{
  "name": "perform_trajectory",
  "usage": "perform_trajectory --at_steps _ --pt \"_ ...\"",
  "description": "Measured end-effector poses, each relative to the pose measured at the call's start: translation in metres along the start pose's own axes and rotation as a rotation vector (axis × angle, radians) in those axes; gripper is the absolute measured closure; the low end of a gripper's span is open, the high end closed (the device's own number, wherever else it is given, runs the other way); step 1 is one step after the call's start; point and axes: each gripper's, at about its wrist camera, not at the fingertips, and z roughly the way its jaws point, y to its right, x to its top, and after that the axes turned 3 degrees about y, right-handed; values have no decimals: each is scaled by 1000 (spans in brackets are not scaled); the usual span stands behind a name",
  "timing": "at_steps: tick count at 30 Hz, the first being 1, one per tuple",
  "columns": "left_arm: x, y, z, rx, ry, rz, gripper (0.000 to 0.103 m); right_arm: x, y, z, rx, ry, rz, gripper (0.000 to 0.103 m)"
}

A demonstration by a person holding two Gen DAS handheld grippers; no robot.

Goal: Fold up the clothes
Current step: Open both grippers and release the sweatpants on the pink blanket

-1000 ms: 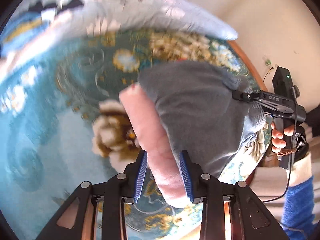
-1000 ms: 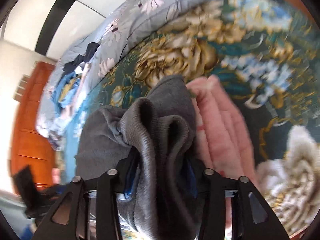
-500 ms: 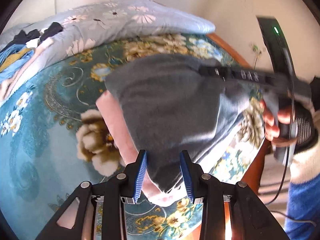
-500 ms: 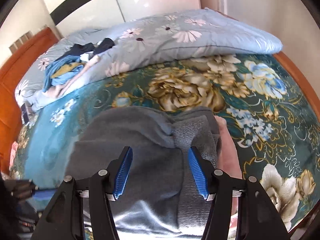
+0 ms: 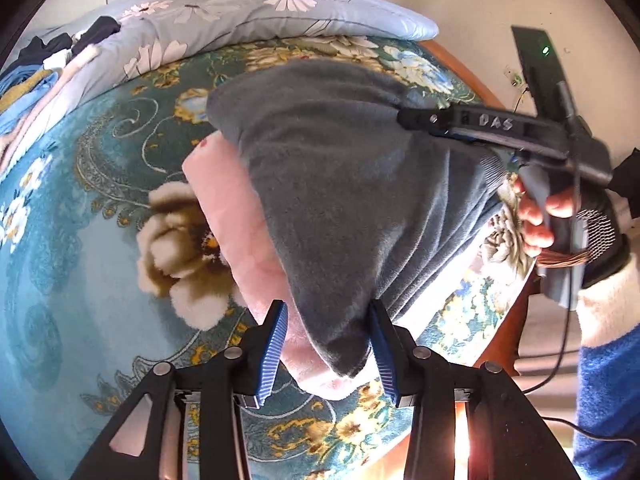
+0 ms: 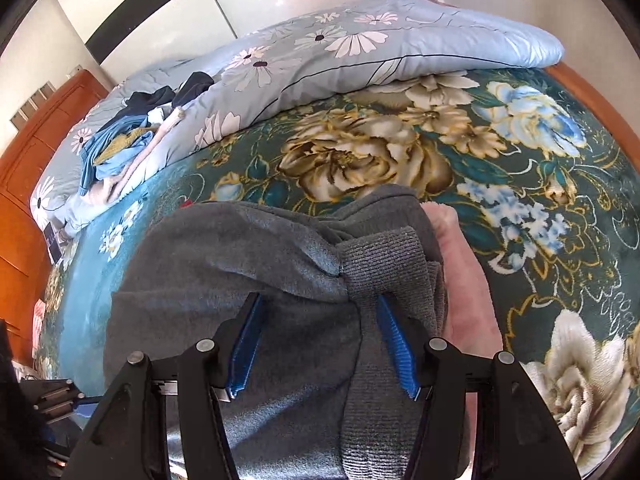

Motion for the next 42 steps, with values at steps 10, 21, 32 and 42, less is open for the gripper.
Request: perform_trajectory --at_steps 10,21,32,42 --pt "-18 -9 -36 19 114 -31 44 -12 -39 -38 -94 168 -52 43" --pt "-51 -46 -51 83 183 -149 3 -88 -51 -74 -137 253 139 43" --pt "-81 -55 -63 208 276 -93 0 -141 -57 -64 -230 170 212 43" --pt "-96 -59 -69 224 268 -94 0 -177 -70 -45 -250 74 201 16"
